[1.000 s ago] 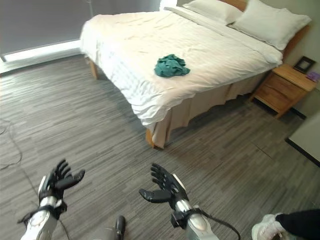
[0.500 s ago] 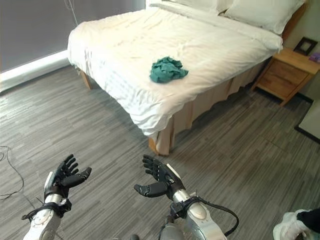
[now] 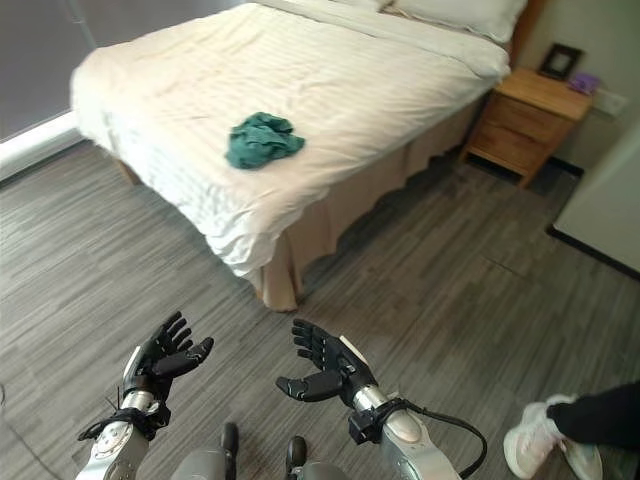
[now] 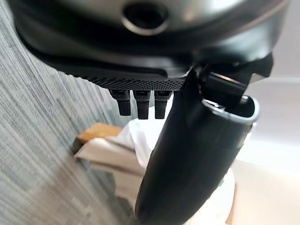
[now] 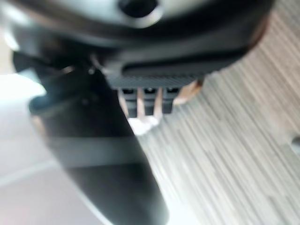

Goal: Pick up bed clothes into laundry basket.

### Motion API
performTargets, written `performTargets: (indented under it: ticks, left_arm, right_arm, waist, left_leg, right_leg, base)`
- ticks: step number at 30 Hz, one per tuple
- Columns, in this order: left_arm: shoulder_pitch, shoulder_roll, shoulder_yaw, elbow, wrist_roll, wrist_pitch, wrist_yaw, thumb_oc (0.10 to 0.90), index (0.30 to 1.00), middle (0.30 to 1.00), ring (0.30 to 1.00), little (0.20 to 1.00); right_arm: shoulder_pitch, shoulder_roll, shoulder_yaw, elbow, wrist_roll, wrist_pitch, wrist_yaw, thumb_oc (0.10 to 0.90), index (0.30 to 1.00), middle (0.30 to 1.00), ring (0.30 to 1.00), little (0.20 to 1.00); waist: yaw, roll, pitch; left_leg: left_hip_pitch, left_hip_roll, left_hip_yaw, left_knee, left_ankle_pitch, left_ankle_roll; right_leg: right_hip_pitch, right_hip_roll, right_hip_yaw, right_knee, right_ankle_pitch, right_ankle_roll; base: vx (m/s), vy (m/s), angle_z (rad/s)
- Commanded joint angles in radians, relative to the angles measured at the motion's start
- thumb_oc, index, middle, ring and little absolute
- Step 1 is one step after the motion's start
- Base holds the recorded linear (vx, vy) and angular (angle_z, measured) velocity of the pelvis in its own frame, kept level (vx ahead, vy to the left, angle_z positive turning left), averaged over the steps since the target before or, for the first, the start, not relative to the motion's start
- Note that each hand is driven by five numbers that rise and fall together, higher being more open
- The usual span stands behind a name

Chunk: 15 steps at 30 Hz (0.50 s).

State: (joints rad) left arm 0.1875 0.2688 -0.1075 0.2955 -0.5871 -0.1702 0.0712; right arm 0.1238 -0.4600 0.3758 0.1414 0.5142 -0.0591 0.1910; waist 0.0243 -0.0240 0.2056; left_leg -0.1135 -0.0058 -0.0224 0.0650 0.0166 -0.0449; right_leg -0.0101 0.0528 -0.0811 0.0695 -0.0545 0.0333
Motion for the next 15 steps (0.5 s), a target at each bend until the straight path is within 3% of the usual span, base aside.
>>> performTargets:
  ticks: [1, 15]
  left_arm:
    - [-0.046, 0.036, 0.062, -0.131, 0.005, -0.098, -0.027, 0.8, 0.9, 0.9, 0.9, 0.9]
    - [-0.073, 0.062, 0.023, -0.131, 0.026, -0.094, -0.029, 0.8, 0.9, 0.9, 0.9, 0.9]
  right_arm:
    - [-0.027, 0.014, -0.031, -0.126, 0.011, -0.09, 0.027, 0.8, 0.9, 0.9, 0.9, 0.9]
    - [0.021, 0.043, -0.035, -0.11, -0.028, -0.082, 0.02, 0.8, 0.9, 0.9, 0.9, 0.9]
  waist:
    - [-0.014, 0.032, -0.05]
    - [-0.064, 0.043, -0.062]
  left_leg:
    - [0.019, 0.045, -0.016, 0.039, -0.012, -0.018]
    - [0.073, 0.016, 0.08, -0.098, 0.002, 0.024]
  right_leg:
    - [0.032, -0.181, -0.023, 0.041, -0.038, 0.057]
    - [-0.035, -0.218, 0.097, -0.024, 0.04, 0.115]
  base:
    - [0.13, 0.155, -0.14]
    - [0.03, 0.098, -0.26]
